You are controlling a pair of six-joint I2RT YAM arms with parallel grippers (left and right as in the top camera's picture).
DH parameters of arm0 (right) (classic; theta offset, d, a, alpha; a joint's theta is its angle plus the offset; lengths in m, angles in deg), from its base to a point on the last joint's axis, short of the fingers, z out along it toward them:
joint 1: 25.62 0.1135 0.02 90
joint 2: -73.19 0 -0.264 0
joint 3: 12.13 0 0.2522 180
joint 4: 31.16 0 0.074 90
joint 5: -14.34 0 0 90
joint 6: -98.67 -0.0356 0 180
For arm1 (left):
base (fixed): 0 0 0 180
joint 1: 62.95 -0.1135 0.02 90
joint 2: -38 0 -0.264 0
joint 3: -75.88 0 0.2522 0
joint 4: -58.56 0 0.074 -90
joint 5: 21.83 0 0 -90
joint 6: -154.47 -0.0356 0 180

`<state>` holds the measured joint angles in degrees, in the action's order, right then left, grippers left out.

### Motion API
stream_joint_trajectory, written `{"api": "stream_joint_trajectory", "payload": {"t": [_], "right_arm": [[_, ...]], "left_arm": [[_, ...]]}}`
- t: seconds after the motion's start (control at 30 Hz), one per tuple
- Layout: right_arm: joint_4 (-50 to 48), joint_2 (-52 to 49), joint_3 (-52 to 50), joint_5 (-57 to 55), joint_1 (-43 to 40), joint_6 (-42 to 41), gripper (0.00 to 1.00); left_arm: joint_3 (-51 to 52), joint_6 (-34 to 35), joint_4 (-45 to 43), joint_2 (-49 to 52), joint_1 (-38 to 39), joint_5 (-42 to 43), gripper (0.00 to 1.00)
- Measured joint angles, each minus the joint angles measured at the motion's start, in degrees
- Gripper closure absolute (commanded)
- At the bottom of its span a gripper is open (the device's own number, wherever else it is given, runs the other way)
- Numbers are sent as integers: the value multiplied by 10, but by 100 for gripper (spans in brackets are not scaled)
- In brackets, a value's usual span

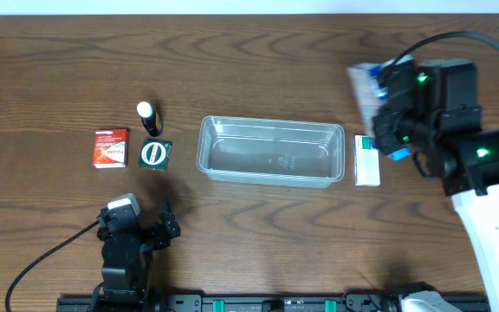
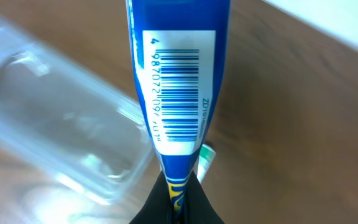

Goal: Pack container
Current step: 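Carry the blue box over the container and lower it inside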

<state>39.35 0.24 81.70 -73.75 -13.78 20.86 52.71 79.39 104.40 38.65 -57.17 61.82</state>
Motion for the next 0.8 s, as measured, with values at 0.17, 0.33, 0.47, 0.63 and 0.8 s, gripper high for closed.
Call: {"api": "stream_joint_trajectory", "payload": {"t": [0.17, 0.33, 0.47, 0.63, 0.8], "right_arm": [[-3, -9, 0, 50, 80, 125, 99], [-3, -56, 0, 68, 131, 272, 99], [-7, -109, 0, 69, 142, 357, 99], [-21, -172, 0, 47, 142, 400, 99], [-43, -219, 0, 20, 142, 414, 99]], "left_arm": [[0, 0, 0, 0, 0, 0, 2], [0, 0, 0, 0, 0, 0, 2], [0, 0, 0, 0, 0, 0, 2], [0, 0, 0, 0, 0, 0, 2], [0, 0, 0, 0, 0, 0, 2]]}}
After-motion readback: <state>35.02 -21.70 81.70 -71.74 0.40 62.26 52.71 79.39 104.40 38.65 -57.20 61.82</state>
